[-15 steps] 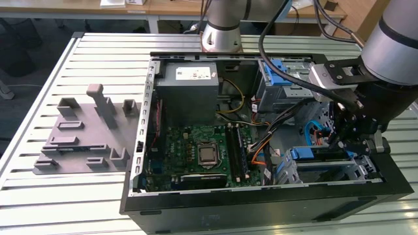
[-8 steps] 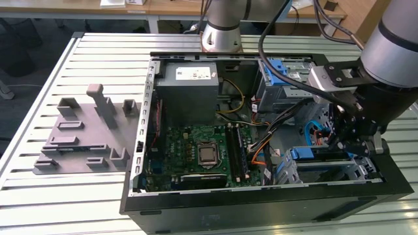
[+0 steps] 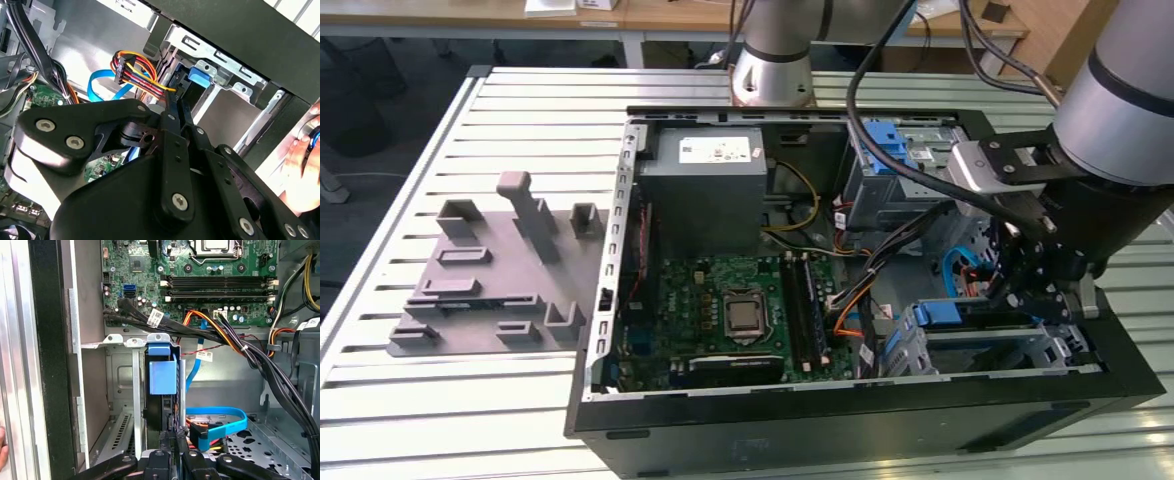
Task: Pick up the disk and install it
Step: 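Insert the first disk wire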
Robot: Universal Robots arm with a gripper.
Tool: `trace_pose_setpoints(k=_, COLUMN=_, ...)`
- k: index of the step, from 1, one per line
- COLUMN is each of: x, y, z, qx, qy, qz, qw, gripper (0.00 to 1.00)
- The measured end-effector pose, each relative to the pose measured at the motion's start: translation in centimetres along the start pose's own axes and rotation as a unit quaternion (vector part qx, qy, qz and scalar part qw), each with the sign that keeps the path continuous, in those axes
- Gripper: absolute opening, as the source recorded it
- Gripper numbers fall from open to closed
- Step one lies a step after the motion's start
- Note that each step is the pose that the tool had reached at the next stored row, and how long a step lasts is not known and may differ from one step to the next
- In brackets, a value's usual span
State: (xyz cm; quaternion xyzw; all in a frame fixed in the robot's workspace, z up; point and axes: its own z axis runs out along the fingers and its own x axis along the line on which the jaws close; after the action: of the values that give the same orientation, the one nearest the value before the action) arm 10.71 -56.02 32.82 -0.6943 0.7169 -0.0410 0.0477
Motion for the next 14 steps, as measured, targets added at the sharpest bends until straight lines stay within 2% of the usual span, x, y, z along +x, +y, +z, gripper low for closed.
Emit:
trace_pose_setpoints(k=6, x=0.00, y=0.00, z=0.04, qx=0.0000, qy=-0.0005, qz=0.000, qw=1.0000, gripper=0.18)
trace_pose_setpoints(k=7, x=0.00, y=-0.01, z=-0.07, qx=0.0000, qy=-0.0006, qz=0.000, qw=1.0000, gripper=0.18)
trace_pose_setpoints(k=8, x=0.00, y=-0.03, z=-0.25, qx=0.0000, qy=-0.0002, qz=0.000, qw=1.0000, gripper=0.24)
trace_pose_setpoints(k=14, x=-0.01, y=-0.09, z=-0.71, qx=-0.0006, qy=-0.0002, qz=0.000, qw=1.0000, gripper=0.22)
